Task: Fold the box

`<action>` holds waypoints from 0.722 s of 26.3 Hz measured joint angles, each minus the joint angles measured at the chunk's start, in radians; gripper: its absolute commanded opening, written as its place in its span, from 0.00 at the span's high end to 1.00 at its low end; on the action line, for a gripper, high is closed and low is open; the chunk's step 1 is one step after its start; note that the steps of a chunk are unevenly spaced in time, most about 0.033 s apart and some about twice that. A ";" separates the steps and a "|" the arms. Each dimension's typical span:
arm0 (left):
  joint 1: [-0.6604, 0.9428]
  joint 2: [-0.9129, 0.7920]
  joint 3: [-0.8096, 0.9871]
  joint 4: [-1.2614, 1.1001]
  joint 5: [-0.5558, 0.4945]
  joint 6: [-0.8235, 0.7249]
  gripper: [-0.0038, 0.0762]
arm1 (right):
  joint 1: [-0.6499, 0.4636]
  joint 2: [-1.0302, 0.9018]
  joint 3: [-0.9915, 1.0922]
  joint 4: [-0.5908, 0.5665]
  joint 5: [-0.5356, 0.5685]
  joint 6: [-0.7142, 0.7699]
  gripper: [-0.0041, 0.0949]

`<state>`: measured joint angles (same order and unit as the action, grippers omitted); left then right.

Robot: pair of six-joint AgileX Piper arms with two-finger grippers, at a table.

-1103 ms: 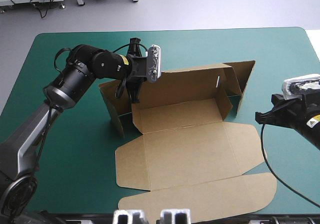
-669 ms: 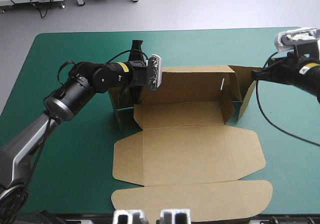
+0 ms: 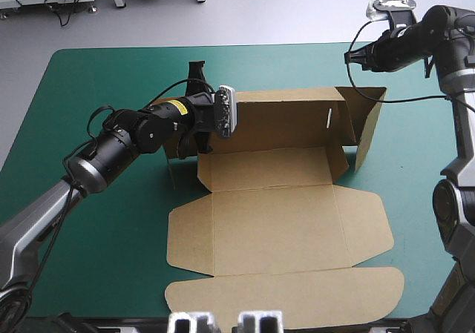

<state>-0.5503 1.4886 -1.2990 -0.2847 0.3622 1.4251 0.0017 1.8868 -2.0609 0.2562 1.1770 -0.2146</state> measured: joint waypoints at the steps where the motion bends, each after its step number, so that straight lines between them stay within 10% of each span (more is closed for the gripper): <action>1: 0.000 -0.005 0.000 -0.003 0.009 0.000 0.96 | 0.000 0.022 -0.002 0.000 0.004 0.007 0.98; 19: 0.000 -0.007 0.002 -0.007 0.034 -0.001 0.96 | 0.000 -0.045 0.244 0.061 0.062 -0.060 0.98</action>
<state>-0.5503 1.4815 -1.2974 -0.2913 0.3966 1.4242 0.0017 1.8414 -1.8168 0.3169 1.2388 -0.2747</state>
